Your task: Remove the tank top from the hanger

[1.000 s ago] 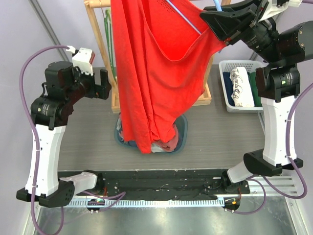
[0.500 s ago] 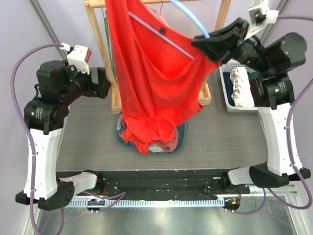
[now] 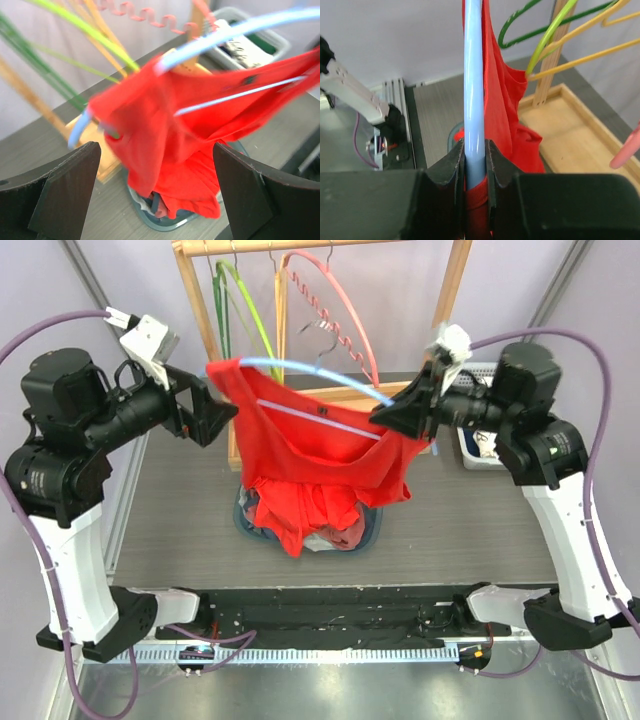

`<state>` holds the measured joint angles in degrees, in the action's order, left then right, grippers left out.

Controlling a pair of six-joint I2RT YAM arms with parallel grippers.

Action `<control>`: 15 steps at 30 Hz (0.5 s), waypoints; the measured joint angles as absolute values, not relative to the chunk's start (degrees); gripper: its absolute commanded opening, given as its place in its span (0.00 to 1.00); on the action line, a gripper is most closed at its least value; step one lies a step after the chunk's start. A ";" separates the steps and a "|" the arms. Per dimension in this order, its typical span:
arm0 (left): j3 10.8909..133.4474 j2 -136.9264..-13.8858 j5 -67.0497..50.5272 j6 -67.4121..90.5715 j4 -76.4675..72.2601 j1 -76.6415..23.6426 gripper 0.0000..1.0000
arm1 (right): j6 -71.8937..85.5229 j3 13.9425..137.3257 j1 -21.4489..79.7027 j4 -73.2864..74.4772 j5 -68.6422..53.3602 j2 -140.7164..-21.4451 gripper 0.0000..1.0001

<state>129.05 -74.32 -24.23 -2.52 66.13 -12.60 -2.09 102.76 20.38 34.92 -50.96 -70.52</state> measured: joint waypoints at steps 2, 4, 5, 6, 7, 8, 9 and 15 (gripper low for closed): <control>130.39 -73.91 -28.71 -4.84 67.55 -12.60 1.00 | -6.17 102.67 24.36 39.86 -47.16 -70.76 0.02; 128.92 -72.10 -33.23 -6.92 67.81 -12.60 1.00 | -9.82 102.69 29.50 44.69 -42.81 -71.59 0.02; 127.22 -70.89 -35.42 -8.43 67.55 -12.60 1.00 | -11.25 102.69 31.57 46.68 -40.80 -72.27 0.02; 125.49 -69.84 -37.36 -9.87 67.57 -12.60 1.00 | -12.51 102.69 33.45 48.56 -39.16 -73.12 0.02; 123.48 -69.04 -40.38 -11.92 68.29 -12.60 1.00 | -13.54 102.61 34.79 49.95 -37.82 -73.95 0.02; 122.74 -68.73 -42.46 -13.67 69.38 -12.60 1.00 | -14.31 102.43 35.62 51.11 -36.75 -74.67 0.01; 122.37 -68.51 -45.15 -16.19 71.05 -12.60 1.00 | -14.83 102.19 35.94 51.72 -35.94 -75.09 0.02; 116.66 -68.88 -53.67 -29.12 75.26 -12.60 1.00 | -16.58 100.90 35.81 52.77 -32.64 -74.26 0.02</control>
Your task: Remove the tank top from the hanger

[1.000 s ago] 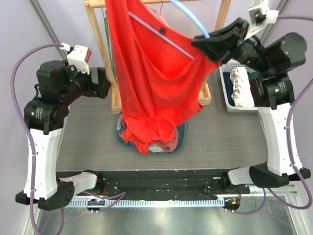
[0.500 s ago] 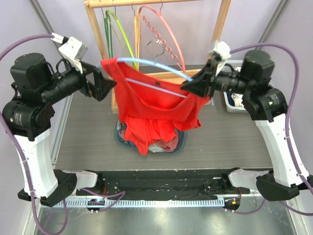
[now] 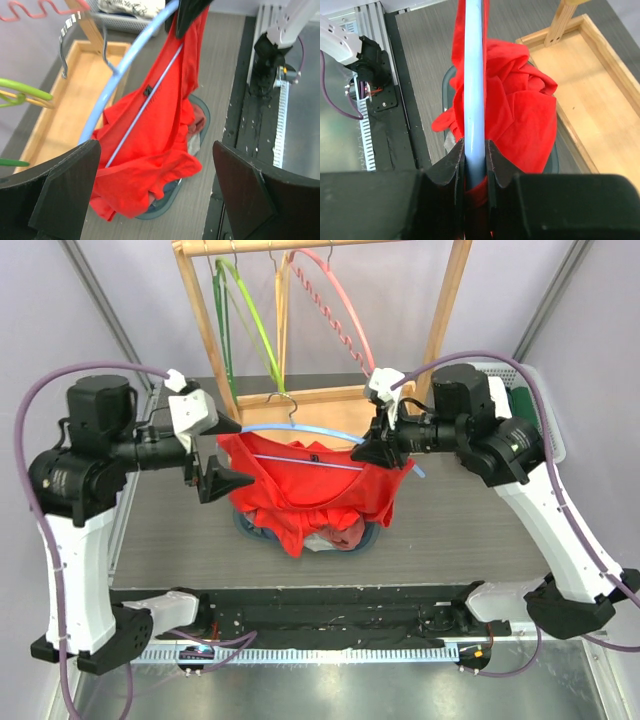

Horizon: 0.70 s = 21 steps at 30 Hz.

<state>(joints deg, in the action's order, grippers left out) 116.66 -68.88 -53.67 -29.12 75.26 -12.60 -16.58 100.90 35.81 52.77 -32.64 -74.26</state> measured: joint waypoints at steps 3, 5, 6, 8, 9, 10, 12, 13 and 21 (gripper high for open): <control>114.19 -70.00 -54.02 -31.73 76.58 -12.60 0.97 | -16.67 100.75 35.83 52.60 -33.19 -72.69 0.01; 113.75 -71.05 -53.93 -32.01 76.64 -12.60 0.97 | -16.60 99.57 35.83 51.37 -34.11 -71.16 0.01; 113.86 -71.64 -53.95 -32.01 76.47 -12.60 0.97 | -16.53 98.80 35.83 50.74 -34.61 -70.46 0.02; 114.83 -72.73 -54.04 -31.97 76.42 -12.60 0.97 | -16.34 97.38 35.83 49.91 -35.64 -69.52 0.01; 115.85 -73.41 -54.22 -31.92 76.29 -12.60 0.97 | -16.14 96.44 35.83 49.25 -36.16 -69.10 0.01; 116.81 -73.97 -54.57 -31.77 75.90 -12.60 0.97 | -15.94 95.33 35.83 48.51 -36.67 -68.73 0.01; 118.15 -74.70 -55.64 -31.07 74.76 -12.60 0.97 | -15.40 93.10 35.83 47.29 -37.36 -68.27 0.02; 118.52 -74.89 -56.25 -30.63 74.32 -12.60 0.96 | -14.92 91.79 35.83 46.33 -37.78 -68.01 0.01; 118.83 -76.84 -61.73 -31.64 75.57 -13.30 0.94 | -11.11 86.41 35.83 38.48 -39.77 -66.57 0.02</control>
